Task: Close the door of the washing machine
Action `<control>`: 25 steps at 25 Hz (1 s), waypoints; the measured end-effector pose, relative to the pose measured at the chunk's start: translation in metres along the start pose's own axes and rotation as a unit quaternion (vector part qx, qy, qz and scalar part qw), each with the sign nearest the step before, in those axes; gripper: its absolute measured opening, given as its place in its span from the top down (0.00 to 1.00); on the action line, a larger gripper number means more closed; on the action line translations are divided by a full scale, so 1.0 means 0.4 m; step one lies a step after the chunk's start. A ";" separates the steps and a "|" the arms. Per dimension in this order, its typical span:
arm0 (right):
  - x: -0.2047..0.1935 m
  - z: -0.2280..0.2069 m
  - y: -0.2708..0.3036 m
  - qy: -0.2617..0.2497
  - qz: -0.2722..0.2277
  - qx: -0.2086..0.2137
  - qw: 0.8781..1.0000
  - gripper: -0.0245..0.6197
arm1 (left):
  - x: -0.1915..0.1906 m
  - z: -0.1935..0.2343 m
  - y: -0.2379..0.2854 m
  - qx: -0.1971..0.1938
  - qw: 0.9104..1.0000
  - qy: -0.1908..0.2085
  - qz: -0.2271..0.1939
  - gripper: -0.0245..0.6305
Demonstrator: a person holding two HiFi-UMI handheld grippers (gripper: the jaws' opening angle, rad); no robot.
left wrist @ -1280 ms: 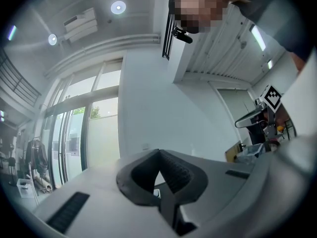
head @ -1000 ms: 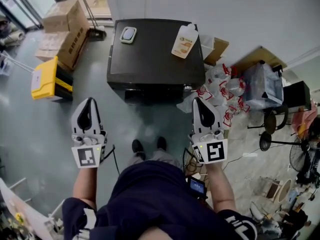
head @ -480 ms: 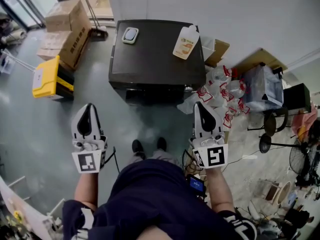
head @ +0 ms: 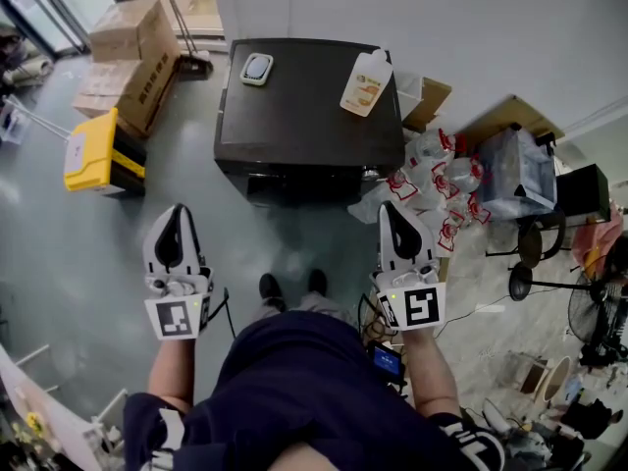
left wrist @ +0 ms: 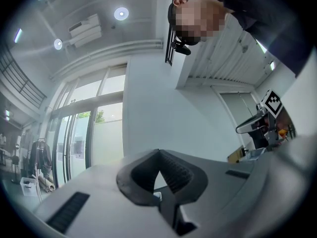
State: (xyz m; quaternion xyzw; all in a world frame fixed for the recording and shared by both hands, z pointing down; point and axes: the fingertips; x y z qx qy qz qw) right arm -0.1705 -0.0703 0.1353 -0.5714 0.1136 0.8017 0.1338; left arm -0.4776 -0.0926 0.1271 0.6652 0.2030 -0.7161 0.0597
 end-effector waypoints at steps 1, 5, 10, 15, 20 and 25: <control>-0.002 0.000 0.001 -0.001 0.002 0.000 1.000 0.93 | -0.002 0.000 -0.001 0.001 1.000 0.002 0.001 0.93; -0.005 0.008 0.002 0.002 0.006 0.004 1.000 0.93 | 0.000 -0.001 -0.010 0.000 1.000 0.008 0.001 0.93; -0.015 0.010 0.003 0.000 0.018 0.005 1.000 0.93 | -0.003 -0.001 -0.014 0.000 1.000 0.013 0.005 0.93; -0.014 0.011 0.007 -0.004 0.018 0.002 1.000 0.93 | -0.013 -0.002 -0.014 -0.002 1.000 0.011 0.009 0.93; -0.015 0.010 0.003 -0.004 0.018 -0.002 1.000 0.93 | -0.018 -0.008 -0.017 -0.005 1.000 0.012 0.012 0.93; -0.019 0.012 0.004 -0.005 0.022 -0.001 1.000 0.93 | -0.017 -0.007 -0.015 -0.002 1.000 0.009 0.012 0.93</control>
Point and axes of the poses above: the fingertips, and each gripper's own axes: y forward along the fingers, z to its left, x out of its top, and after that the axes turned 10 degrees about -y, right-handed
